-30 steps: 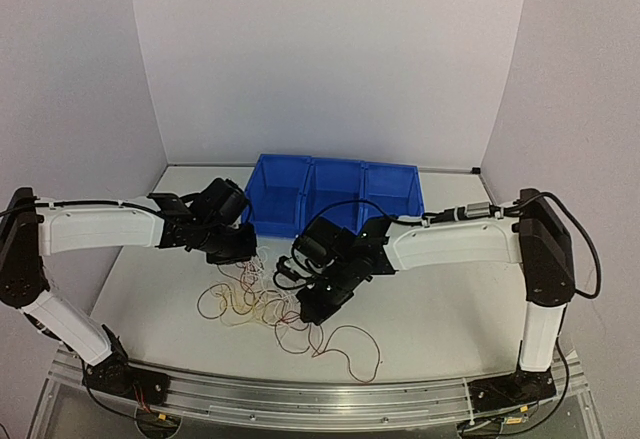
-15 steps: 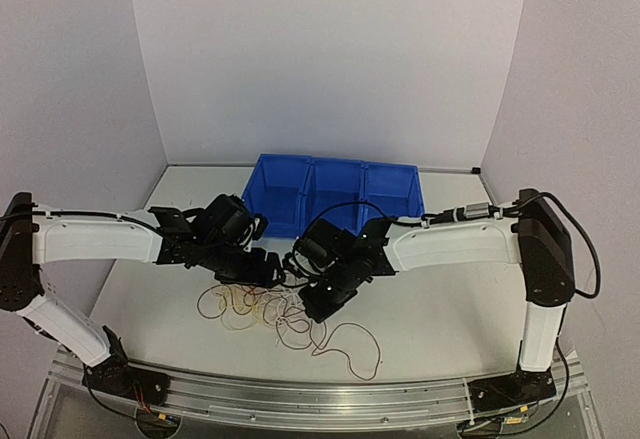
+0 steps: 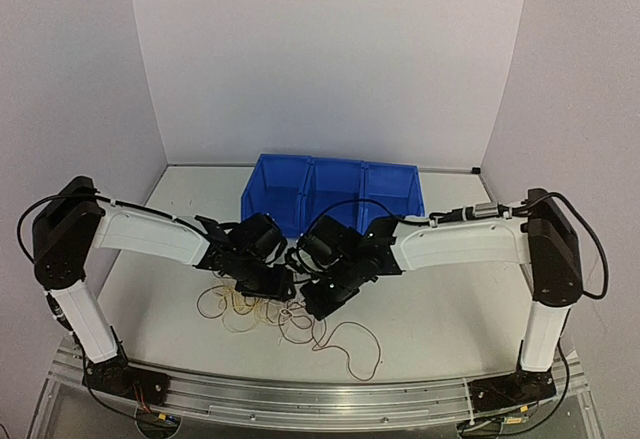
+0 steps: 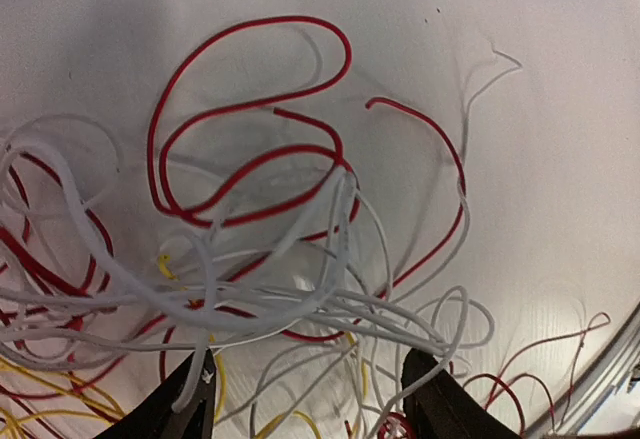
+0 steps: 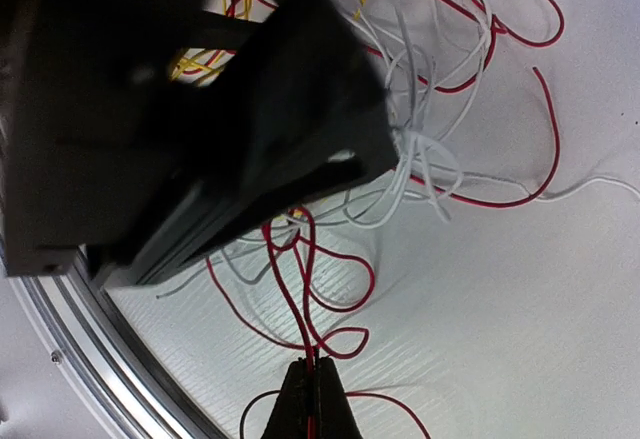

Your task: Untangle the cables

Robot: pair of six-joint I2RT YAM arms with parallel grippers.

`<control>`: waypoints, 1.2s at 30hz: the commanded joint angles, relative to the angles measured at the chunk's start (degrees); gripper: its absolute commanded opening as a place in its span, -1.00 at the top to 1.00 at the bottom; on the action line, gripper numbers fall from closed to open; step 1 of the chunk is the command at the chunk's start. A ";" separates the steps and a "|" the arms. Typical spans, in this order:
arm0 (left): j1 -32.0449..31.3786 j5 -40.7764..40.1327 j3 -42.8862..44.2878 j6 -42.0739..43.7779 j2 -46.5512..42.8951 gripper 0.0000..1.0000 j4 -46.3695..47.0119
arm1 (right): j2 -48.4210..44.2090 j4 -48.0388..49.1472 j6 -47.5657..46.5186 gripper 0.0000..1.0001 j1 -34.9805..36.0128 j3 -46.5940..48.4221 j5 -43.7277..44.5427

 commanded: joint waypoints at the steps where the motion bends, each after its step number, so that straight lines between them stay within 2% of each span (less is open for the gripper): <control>1: -0.07 -9.19 7.46 -1.93 5.27 -0.17 -4.93 | -5.03 1.09 0.22 1.00 0.02 -1.96 -0.40; 3: -0.07 -11.33 8.86 -2.64 7.27 -0.03 -7.27 | -6.98 1.04 0.24 1.00 0.06 -3.08 1.74; 6: -0.07 -15.98 11.24 -5.39 9.95 0.08 -12.07 | -11.02 -0.72 0.52 1.00 0.02 -5.76 7.70; 7: -0.03 -17.03 11.73 -6.06 10.49 0.10 -13.12 | -12.55 -2.62 0.52 1.00 0.01 -6.51 11.44; 12: 0.25 -19.77 12.46 -8.00 11.36 0.17 -15.26 | -18.46 -16.20 0.38 1.00 -0.46 -7.37 41.13; 14: 0.85 -20.09 12.09 -8.95 11.38 0.31 -15.62 | -20.88 -19.91 0.96 1.00 -2.74 -7.85 48.21; 19: 2.15 -20.43 9.21 -10.53 10.23 0.60 -15.31 | -27.23 -21.71 3.07 1.00 -11.10 -11.06 51.31; 25: 3.84 -21.06 5.69 -12.19 9.32 0.98 -15.57 | -32.39 -22.13 -0.20 1.00 -17.60 -12.15 59.05; 32: 6.45 -21.90 1.61 -14.88 8.94 1.00 -15.72 | -38.91 -22.30 -4.34 1.00 -28.82 -13.56 62.66; 36: 8.12 -22.29 -0.68 -15.31 8.13 1.00 -15.82 | -41.08 -22.33 -8.08 1.00 -34.91 -14.19 55.59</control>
